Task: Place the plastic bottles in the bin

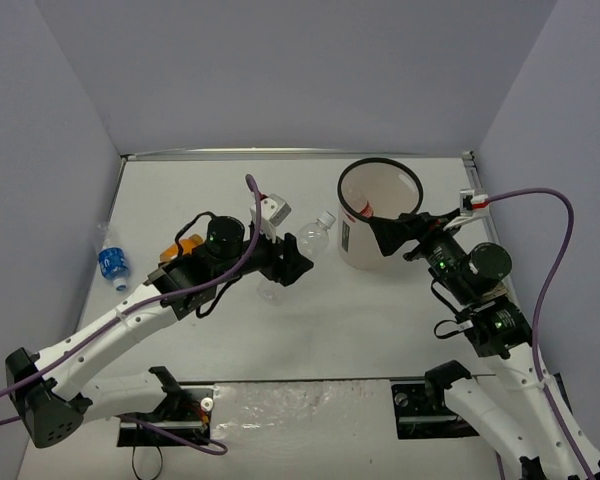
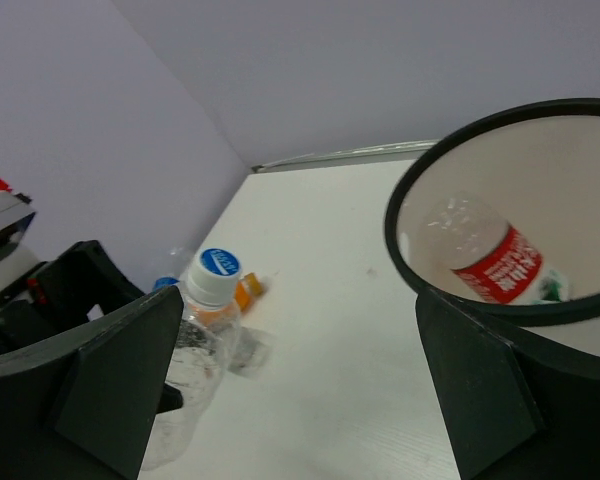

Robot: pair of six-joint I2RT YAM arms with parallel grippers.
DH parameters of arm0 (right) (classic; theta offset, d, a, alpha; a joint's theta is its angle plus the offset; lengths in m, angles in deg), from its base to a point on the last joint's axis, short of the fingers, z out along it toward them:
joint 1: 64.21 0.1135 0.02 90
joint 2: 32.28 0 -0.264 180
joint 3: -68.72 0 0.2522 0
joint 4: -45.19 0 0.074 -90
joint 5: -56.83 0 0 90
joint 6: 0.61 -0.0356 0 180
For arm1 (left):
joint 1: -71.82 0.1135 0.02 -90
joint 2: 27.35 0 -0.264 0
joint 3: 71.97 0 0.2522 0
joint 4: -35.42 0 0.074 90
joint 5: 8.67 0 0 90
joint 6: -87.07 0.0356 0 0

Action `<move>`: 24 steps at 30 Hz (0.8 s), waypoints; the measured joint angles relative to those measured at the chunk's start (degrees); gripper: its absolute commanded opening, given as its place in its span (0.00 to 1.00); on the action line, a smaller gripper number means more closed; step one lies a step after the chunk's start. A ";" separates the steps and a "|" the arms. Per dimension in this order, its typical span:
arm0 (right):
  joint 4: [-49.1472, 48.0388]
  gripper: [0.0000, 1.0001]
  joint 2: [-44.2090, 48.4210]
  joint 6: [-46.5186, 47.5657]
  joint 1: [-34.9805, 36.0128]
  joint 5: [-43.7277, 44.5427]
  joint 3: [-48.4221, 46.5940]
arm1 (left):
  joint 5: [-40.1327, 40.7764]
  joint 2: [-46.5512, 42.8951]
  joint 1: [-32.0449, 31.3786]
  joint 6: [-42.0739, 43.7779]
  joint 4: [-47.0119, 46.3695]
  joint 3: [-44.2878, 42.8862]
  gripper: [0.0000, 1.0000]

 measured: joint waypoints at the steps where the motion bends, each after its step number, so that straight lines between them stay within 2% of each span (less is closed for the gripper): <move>1: -2.33 1.00 -1.10 -1.31 0.05 -2.47 0.40 | -0.19 0.12 -0.07 -0.01 -0.25 0.00 0.14; 5: -12.16 1.00 -7.66 -6.37 1.49 -9.90 2.99 | -0.70 0.27 -0.32 -0.10 -0.87 0.22 0.14; 13: -16.33 0.98 -19.82 -8.03 14.45 -9.18 4.23 | -0.36 -2.35 -0.64 -1.36 -1.41 4.80 0.15; 16: -18.27 0.85 -22.15 -7.88 18.28 -8.04 4.23 | -0.36 -3.12 -0.70 -1.68 -1.50 5.42 0.15; 20: -21.91 0.50 -24.31 -8.42 20.56 -5.89 4.23 | -0.03 -4.40 -0.68 -2.05 -1.34 5.76 0.15; 21: -22.60 0.36 -24.56 -8.06 20.96 -5.29 4.14 | -0.03 -4.65 -0.62 -2.24 -1.41 6.09 0.19; 22: -22.58 0.31 -24.64 -8.35 21.02 -4.98 4.14 | 0.07 -5.04 -0.64 -2.39 -1.45 6.41 0.49; 24: -22.96 0.23 -25.08 -8.33 21.21 -4.48 4.17 | 0.64 -5.68 -0.61 -2.52 -1.31 6.59 0.90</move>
